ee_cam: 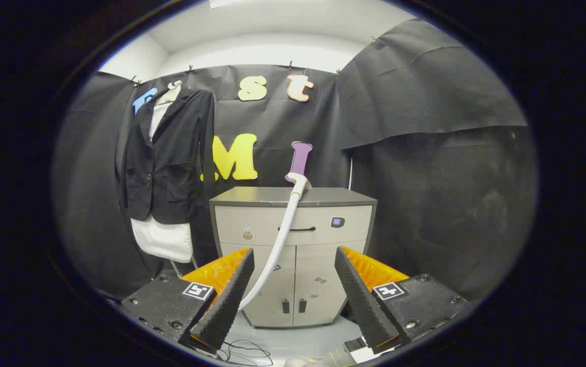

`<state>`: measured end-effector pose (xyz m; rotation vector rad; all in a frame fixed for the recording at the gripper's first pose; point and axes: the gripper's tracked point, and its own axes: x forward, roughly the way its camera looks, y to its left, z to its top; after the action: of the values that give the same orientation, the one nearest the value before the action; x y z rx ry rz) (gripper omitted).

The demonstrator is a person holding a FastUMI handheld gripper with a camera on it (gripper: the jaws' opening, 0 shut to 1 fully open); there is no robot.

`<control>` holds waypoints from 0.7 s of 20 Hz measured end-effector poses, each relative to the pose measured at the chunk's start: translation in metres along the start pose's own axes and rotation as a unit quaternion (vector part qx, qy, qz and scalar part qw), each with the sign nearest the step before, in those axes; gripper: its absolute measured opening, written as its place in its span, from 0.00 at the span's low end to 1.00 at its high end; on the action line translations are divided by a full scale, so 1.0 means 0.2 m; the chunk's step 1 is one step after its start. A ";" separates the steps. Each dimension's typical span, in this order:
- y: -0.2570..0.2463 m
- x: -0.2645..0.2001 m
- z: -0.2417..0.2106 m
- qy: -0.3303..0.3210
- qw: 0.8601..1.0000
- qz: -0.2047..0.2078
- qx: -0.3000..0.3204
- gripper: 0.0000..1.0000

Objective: Iron the clothes twice with a garment steamer, once on the left side and once on the right side.

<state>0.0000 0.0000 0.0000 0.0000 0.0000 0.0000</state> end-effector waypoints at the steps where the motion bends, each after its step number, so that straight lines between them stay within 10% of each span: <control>1: 0.01 0.00 0.00 0.000 1.000 0.000 0.000 0.99; 14: 0.05 0.02 0.02 0.005 1.000 -0.006 0.009 0.99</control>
<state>0.0040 0.0099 0.0048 0.0171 0.0106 -0.0110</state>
